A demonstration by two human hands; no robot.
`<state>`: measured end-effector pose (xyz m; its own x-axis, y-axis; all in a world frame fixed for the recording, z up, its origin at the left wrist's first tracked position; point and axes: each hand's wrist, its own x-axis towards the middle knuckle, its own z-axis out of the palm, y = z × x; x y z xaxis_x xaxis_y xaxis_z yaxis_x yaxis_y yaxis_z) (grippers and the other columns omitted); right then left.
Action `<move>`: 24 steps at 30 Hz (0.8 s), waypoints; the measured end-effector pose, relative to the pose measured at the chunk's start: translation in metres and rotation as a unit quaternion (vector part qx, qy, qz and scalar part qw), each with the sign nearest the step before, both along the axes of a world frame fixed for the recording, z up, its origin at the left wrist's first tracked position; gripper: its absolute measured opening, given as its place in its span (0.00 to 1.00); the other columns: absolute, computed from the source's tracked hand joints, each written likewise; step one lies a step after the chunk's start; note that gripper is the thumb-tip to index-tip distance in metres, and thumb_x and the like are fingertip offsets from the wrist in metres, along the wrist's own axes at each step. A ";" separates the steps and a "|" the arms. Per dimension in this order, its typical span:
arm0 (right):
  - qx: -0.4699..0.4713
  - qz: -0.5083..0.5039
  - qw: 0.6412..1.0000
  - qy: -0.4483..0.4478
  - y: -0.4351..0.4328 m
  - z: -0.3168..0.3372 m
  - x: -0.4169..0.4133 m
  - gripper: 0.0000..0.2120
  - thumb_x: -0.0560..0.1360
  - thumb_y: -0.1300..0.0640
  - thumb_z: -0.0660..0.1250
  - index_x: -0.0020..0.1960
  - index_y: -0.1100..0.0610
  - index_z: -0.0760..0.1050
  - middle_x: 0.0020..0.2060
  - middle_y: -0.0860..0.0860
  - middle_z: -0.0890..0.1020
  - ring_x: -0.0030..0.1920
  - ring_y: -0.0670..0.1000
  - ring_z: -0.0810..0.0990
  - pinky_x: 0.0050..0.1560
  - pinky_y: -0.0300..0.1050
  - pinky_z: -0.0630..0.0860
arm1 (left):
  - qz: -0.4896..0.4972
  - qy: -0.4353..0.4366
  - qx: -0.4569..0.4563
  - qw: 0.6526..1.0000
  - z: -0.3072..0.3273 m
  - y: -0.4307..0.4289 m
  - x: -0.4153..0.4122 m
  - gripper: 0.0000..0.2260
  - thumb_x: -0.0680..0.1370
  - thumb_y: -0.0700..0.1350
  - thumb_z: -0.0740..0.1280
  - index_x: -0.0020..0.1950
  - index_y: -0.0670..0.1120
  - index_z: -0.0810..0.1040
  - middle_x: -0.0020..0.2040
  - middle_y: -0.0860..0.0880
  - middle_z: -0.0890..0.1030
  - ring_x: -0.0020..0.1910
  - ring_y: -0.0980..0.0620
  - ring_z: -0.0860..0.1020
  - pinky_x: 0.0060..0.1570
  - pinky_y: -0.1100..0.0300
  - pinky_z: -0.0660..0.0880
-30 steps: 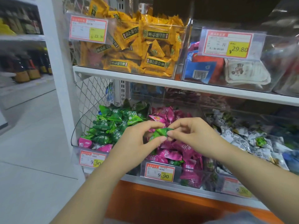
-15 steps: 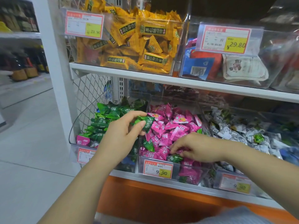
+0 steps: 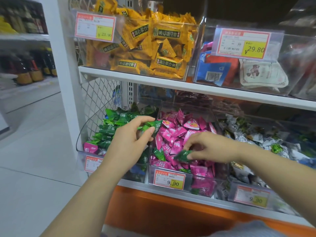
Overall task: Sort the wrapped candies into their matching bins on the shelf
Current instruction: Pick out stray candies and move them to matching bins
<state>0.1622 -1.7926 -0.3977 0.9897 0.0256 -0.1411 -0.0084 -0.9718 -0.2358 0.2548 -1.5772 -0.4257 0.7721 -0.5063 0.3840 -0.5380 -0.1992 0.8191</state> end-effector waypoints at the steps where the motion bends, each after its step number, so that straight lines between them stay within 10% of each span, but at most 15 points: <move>1: 0.038 -0.017 0.999 -0.012 0.001 0.007 -0.002 0.07 0.75 0.52 0.68 0.51 0.53 0.79 0.42 0.45 0.80 0.38 0.40 0.77 0.40 0.30 0.71 | 0.000 0.001 -0.007 1.000 0.001 -0.001 -0.001 0.09 0.79 0.46 0.64 0.55 0.60 0.74 0.37 0.51 0.82 0.28 0.66 0.75 0.25 0.72 0.66; 6: 0.263 -0.077 0.958 -0.082 0.019 0.025 -0.003 0.06 0.76 0.57 0.67 0.51 0.57 0.78 0.42 0.54 0.84 0.41 0.47 0.84 0.48 0.40 0.79 | -0.019 0.040 -0.028 0.999 -0.001 -0.011 0.000 0.12 0.80 0.46 0.62 0.52 0.65 0.73 0.36 0.54 0.83 0.21 0.57 0.71 0.23 0.67 0.67; 10: 0.327 -0.090 0.929 -0.147 0.041 0.020 0.004 0.07 0.73 0.59 0.70 0.51 0.56 0.76 0.37 0.54 0.84 0.37 0.47 0.82 0.45 0.42 0.79 | -0.087 0.102 -0.061 0.989 -0.003 -0.014 -0.002 0.10 0.75 0.58 0.67 0.56 0.65 0.76 0.48 0.61 0.81 0.47 0.49 0.83 0.55 0.46 0.77; 14: 0.348 -0.090 0.913 -0.195 0.055 0.016 0.007 0.06 0.73 0.58 0.70 0.45 0.58 0.73 0.34 0.55 0.84 0.36 0.48 0.84 0.37 0.36 0.77 | -0.091 0.085 -0.077 0.989 -0.003 -0.011 -0.001 0.21 0.65 0.66 0.70 0.57 0.68 0.74 0.55 0.40 0.80 0.46 0.31 0.78 0.53 0.37 0.76; 20: 0.393 -0.141 0.894 -0.161 0.046 0.004 0.015 0.09 0.77 0.54 0.64 0.47 0.60 0.78 0.39 0.51 0.85 0.38 0.47 0.82 0.44 0.44 0.79 | -0.034 0.108 -0.103 0.988 -0.005 -0.002 0.017 0.14 0.73 0.51 0.71 0.54 0.66 0.75 0.54 0.67 0.74 0.52 0.54 0.81 0.56 0.48 0.77; 24: 0.164 -0.060 0.984 -0.042 0.044 -0.020 0.024 0.10 0.79 0.55 0.63 0.57 0.56 0.78 0.47 0.46 0.83 0.41 0.36 0.79 0.44 0.31 0.76 | 0.050 0.105 -0.138 0.984 -0.005 0.012 0.036 0.13 0.73 0.52 0.71 0.54 0.65 0.75 0.53 0.68 0.71 0.61 0.53 0.75 0.60 0.46 0.74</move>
<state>0.1865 -1.7487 -0.4173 0.9962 -0.0618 -0.0622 -0.0857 -0.8363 -0.5415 0.2908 -1.5651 -0.4310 0.8893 -0.3227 0.3241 -0.3411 0.0040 0.9400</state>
